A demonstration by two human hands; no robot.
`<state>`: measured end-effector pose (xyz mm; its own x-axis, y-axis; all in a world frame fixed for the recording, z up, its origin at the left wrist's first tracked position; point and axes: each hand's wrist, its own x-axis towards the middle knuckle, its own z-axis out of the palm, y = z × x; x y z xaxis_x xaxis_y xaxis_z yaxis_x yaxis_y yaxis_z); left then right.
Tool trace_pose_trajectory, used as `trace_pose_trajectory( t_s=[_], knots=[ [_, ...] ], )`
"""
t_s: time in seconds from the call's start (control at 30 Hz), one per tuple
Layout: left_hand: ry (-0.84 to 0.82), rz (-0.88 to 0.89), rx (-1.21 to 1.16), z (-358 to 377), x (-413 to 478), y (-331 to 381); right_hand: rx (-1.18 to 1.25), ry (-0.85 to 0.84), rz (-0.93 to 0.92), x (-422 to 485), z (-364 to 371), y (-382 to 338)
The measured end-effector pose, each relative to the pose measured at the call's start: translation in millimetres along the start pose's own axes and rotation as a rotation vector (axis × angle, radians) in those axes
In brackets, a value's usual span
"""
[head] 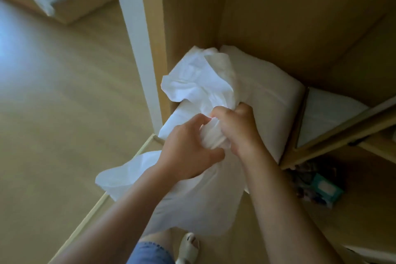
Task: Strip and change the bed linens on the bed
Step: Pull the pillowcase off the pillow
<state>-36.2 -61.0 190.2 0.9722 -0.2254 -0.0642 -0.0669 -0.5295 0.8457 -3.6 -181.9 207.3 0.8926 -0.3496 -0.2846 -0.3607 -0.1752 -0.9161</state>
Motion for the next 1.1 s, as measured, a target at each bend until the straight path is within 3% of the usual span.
trace_pose_trajectory(
  t_s=[0.07, 0.13, 0.2, 0.33, 0.5, 0.63, 0.8, 1.0, 1.1],
  knots=[
    [0.009, -0.121, -0.266, -13.9, -21.7, -21.0, -0.072, -0.048, -0.061, -16.2, 24.4, 7.0],
    [0.06, -0.388, -0.719, -34.0, -33.0, -45.8, -0.205, -0.104, -0.158, -28.0, 51.6, 16.2],
    [0.048, -0.604, -0.887, -57.7, -38.8, -71.9, -0.327, -0.167, -0.238, -41.6, 81.7, 25.2],
    [-0.039, -0.664, -0.849, -98.2, -36.9, -109.6, -0.506, -0.343, -0.254, -61.3, 156.5, 33.4],
    [0.242, -0.679, -1.007, -159.5, -28.7, -164.6, -0.592, -0.436, -0.317, -74.1, 260.5, 21.7],
    [0.303, -0.74, -0.949, -229.2, -15.6, -213.3, -0.631, -0.475, -0.31, -82.9, 343.6, 4.5],
    [0.491, -0.632, -0.904, -294.0, 5.4, -264.8, -0.512, -0.587, -0.294, -74.0, 418.2, -18.2],
    [0.575, -0.641, -0.803, -365.1, 35.3, -312.8, -0.07, -0.843, 0.08, -32.8, 484.5, -47.9],
    [0.556, -0.674, -0.733, -393.2, 53.5, -331.9, 0.097, -0.747, 0.347, 12.4, 525.4, -62.0]
  ],
)
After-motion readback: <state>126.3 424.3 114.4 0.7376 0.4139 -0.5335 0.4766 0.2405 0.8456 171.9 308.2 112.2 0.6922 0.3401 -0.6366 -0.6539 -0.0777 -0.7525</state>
